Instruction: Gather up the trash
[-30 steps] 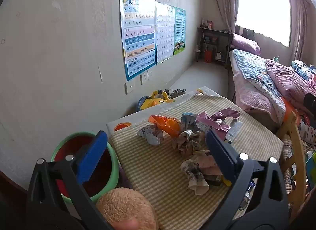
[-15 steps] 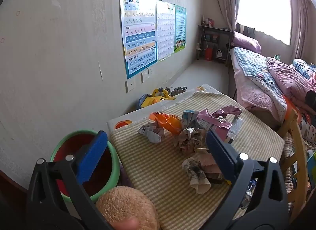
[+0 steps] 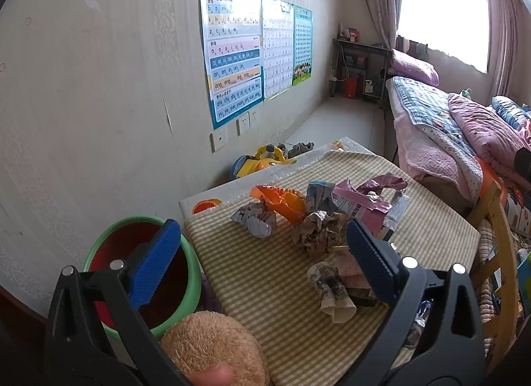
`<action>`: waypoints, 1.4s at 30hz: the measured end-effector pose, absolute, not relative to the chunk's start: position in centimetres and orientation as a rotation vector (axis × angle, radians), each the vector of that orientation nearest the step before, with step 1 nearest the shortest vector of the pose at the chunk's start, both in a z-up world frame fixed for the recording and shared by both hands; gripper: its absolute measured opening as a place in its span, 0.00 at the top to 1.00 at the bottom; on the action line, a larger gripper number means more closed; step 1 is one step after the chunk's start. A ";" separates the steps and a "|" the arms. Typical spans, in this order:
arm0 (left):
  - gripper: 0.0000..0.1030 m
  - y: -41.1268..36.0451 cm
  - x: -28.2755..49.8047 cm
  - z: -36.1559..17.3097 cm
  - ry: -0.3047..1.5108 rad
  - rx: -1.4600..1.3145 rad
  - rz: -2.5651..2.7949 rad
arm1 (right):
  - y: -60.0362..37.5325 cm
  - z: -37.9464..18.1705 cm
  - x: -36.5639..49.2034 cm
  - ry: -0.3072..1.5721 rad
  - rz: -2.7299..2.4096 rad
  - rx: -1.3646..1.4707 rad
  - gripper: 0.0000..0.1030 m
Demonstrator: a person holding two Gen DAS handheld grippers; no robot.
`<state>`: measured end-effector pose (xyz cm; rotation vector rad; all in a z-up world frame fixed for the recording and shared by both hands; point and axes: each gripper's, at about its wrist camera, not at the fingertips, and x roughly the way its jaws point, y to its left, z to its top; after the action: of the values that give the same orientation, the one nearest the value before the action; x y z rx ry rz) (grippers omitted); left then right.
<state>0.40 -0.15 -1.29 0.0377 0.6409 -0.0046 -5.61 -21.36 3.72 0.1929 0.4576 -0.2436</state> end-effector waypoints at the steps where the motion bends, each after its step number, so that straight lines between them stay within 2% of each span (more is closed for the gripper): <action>1: 0.05 -0.1 0.4 -1.3 0.641 0.037 -0.003 | -21.4 3.7 -5.6 0.458 -0.244 0.193 0.07; 42: 0.05 0.2 0.3 -1.6 0.646 0.038 0.005 | -21.4 3.3 -5.6 0.482 -0.256 0.193 0.07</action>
<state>0.34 0.20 -1.65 0.0377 0.6463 0.0053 -5.60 -21.45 3.29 0.1933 0.4820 -0.2559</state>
